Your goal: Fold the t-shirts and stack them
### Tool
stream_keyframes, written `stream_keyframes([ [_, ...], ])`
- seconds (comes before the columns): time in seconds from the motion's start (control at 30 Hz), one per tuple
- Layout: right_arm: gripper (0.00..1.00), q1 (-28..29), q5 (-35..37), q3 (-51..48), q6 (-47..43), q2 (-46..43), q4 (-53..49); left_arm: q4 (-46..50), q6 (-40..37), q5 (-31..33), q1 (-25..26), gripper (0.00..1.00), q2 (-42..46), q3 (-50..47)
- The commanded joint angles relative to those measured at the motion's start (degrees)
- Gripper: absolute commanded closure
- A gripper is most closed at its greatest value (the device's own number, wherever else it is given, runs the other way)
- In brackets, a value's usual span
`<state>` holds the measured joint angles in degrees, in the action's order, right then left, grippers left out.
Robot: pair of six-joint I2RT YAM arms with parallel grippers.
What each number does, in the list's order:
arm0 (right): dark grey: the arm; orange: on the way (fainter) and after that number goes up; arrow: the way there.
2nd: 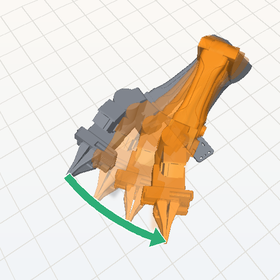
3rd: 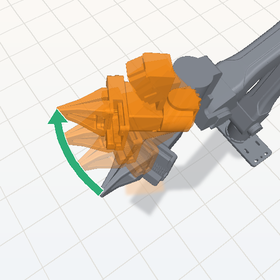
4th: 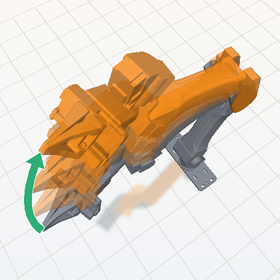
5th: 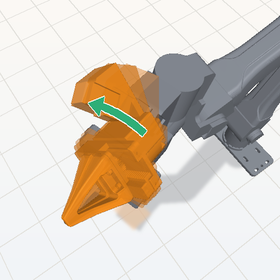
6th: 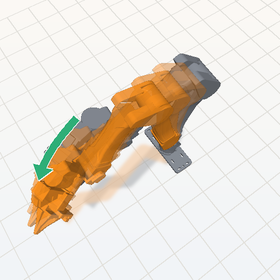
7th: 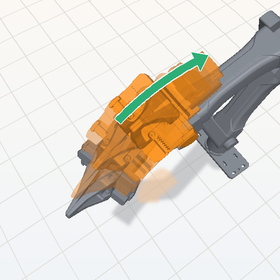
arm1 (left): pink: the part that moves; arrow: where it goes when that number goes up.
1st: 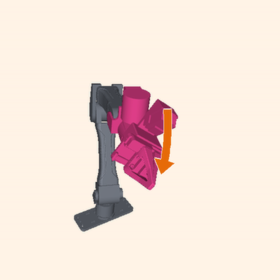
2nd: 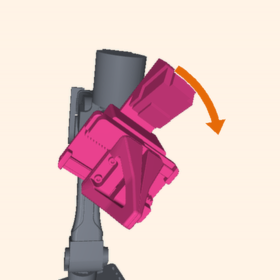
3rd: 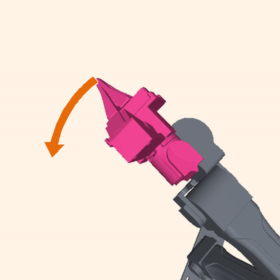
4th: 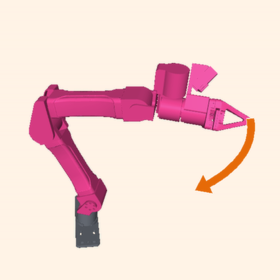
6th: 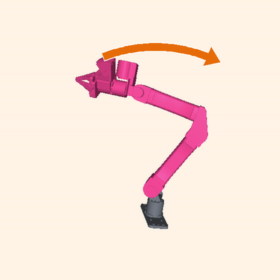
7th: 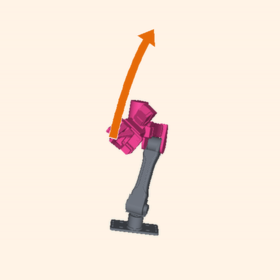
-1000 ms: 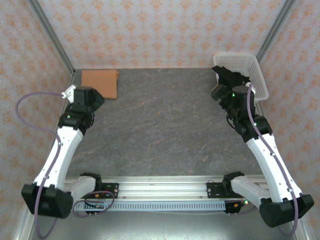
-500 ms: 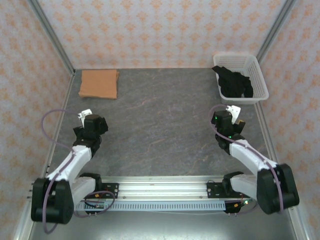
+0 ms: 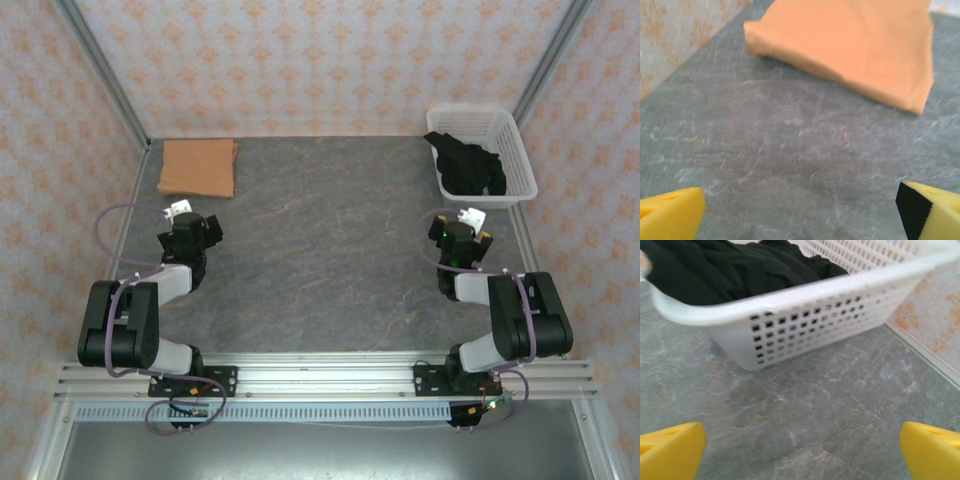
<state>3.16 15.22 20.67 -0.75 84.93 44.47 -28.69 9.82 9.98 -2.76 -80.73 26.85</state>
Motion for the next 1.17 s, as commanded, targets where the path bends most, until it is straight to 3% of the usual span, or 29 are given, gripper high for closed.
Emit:
stream_keyframes([
  [0.0, 0.01, -0.2, -4.6, -1.9, 0.1, 1.3, 8.9, -11.4, -2.6, -1.1, 0.5, 0.00, 2.4, -5.2],
  [0.1, 0.01, -0.3, -4.7, -1.6, 0.0, 1.6, 8.6, -17.2, -4.5, 2.9, 3.3, 0.00, 1.7, -7.9],
  [0.2, 0.00, -0.3, -3.8, -1.2, 0.3, 1.6, 7.8, -21.2, -7.6, 4.3, 5.7, 0.00, -5.0, -6.1],
  [0.27, 0.01, -0.3, -2.3, -0.4, 0.9, 1.7, 6.4, -16.0, -7.4, 3.7, 5.8, 0.00, -4.5, -4.0],
  [0.9, 0.01, 0.0, -1.0, 1.8, 0.9, 2.2, 2.9, -15.6, -7.9, 5.3, 6.6, 0.00, -4.9, -3.4],
  [1.13, 0.01, 0.0, -3.6, 2.3, 0.0, 2.3, 2.2, -15.5, -7.9, 5.4, 6.6, 0.00, -4.9, -3.4],
])
